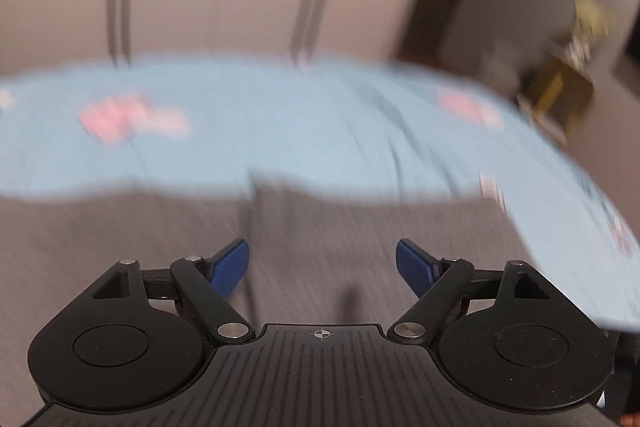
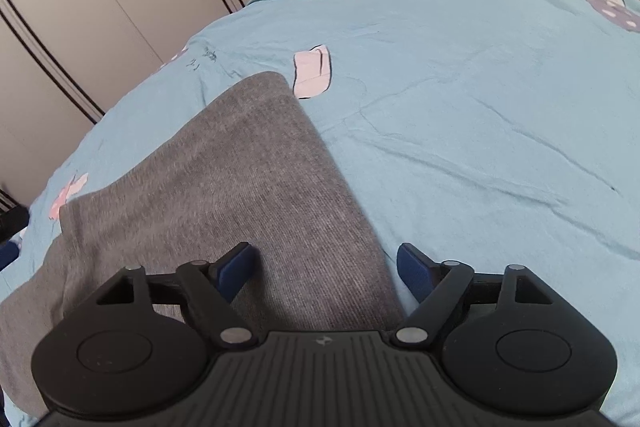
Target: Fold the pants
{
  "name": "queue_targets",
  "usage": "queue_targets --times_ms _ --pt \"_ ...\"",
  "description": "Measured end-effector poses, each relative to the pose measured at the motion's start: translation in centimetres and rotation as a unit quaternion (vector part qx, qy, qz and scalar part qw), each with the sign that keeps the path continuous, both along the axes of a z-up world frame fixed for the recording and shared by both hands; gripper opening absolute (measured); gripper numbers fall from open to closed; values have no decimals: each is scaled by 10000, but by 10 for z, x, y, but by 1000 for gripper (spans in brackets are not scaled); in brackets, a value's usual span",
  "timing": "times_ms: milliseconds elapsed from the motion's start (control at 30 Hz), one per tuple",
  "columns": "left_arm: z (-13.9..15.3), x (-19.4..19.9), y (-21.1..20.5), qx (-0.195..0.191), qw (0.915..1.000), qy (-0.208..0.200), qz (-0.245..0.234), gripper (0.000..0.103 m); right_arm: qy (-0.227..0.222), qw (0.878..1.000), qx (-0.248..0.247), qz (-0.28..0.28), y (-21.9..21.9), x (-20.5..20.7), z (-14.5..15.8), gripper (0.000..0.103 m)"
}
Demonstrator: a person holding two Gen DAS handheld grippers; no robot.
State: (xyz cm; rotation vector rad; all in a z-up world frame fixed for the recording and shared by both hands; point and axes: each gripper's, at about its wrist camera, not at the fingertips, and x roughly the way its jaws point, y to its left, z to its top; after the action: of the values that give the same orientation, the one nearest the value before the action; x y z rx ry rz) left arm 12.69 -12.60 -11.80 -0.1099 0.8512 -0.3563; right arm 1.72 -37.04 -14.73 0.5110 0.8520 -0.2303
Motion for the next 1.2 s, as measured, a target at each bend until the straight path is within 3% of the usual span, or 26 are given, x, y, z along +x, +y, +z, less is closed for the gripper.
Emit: queue_targets --times_ms 33,67,100,167,367,433,567,633,767,833,900,1000,1100,1200 --pt "-13 6 -3 189 9991 380 -86 86 1 10000 -3 7 0 1 -1 81" --pt "-26 12 -9 690 9955 654 55 88 0 10000 12 13 0 1 -1 82" --pt "-36 14 -10 1084 9920 617 190 100 4 10000 18 12 -1 1 -1 83" --pt "-32 11 -4 1220 9906 469 391 101 30 10000 -16 44 1 1 -1 84" --pt "-21 -3 23 1033 9884 503 990 100 75 9998 -139 80 3 1 1 85" --pt "-16 -12 34 815 9889 591 1090 100 62 9995 -294 73 6 -2 6 85" --pt "-8 -23 34 913 9860 360 1347 100 -725 9912 -986 510 34 -23 35 87" --pt "-4 -26 40 880 9852 363 1422 100 -944 9814 -1360 967 59 -30 42 95" --pt "-1 -32 56 602 9847 455 1570 100 -442 9649 -1798 1860 104 -26 28 96" --pt "-3 -32 59 495 9838 482 1654 100 37 9586 -1913 2107 118 -21 18 96" --pt "-2 -37 69 306 9831 554 1720 100 149 9539 -2047 2191 126 -23 15 96" --pt "0 -42 79 91 9817 633 1795 100 -183 9558 -1886 2248 129 -30 25 96" --pt "8 -49 96 -49 9781 587 1997 100 -397 9632 -1853 1906 120 -34 30 100" --pt "14 -56 122 -225 9742 578 2169 100 -47 9728 -1728 1543 110 -22 23 100"
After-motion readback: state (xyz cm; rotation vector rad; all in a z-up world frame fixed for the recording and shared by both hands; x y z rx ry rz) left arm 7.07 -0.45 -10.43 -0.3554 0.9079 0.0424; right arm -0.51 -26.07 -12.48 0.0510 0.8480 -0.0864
